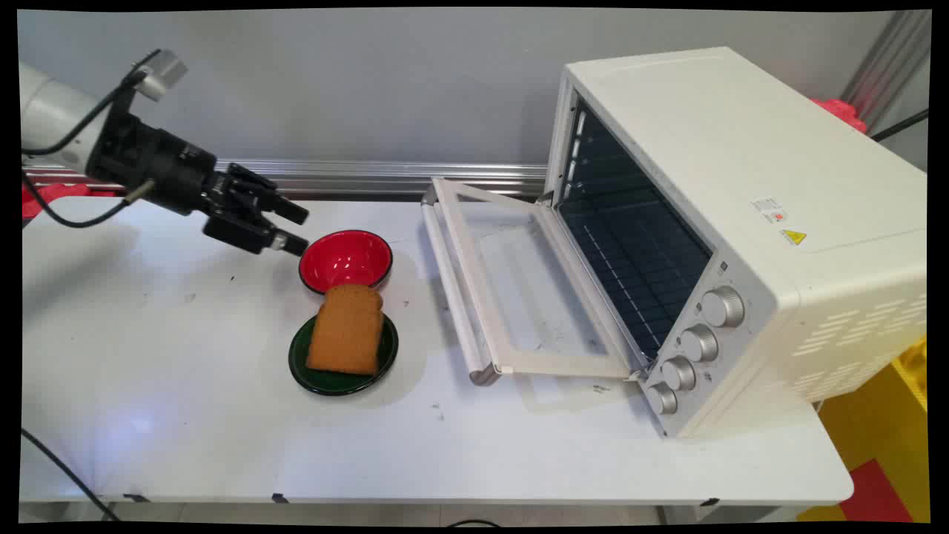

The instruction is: Close the oven

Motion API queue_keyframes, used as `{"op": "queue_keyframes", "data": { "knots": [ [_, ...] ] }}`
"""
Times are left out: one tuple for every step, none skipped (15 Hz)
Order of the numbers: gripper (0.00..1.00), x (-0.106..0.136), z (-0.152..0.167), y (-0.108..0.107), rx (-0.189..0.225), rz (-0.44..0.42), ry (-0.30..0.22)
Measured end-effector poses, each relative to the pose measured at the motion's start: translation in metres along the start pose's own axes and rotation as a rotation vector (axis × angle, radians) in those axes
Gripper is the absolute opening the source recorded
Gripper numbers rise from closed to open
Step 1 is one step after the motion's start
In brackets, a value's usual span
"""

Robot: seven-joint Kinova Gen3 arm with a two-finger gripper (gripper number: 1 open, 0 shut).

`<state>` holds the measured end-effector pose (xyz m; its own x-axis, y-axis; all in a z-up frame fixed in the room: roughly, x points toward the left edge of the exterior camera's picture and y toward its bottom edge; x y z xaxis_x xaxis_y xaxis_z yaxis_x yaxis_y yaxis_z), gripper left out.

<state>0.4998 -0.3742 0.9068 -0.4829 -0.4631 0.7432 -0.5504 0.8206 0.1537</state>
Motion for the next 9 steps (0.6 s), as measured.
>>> {"op": "queue_keyframes", "data": {
  "knots": [
    [0.00, 0.001, 0.004, -0.001, -0.003, 0.012, 0.008],
    [0.00, 0.002, 0.009, -0.002, -0.006, 0.022, 0.012],
    [0.00, 0.003, 0.012, -0.003, -0.008, 0.030, 0.014],
    [0.00, 0.003, 0.016, -0.004, -0.010, 0.036, 0.013],
    [0.00, 0.003, 0.020, -0.005, -0.012, 0.038, 0.012],
    [0.00, 0.003, 0.025, -0.007, -0.015, 0.039, 0.010],
    [0.00, 0.003, 0.031, -0.008, -0.019, 0.040, 0.010],
    [0.00, 0.003, 0.038, -0.008, -0.025, 0.043, 0.010],
    [0.00, 0.003, 0.044, -0.009, -0.028, 0.044, 0.012]
  ]
}}
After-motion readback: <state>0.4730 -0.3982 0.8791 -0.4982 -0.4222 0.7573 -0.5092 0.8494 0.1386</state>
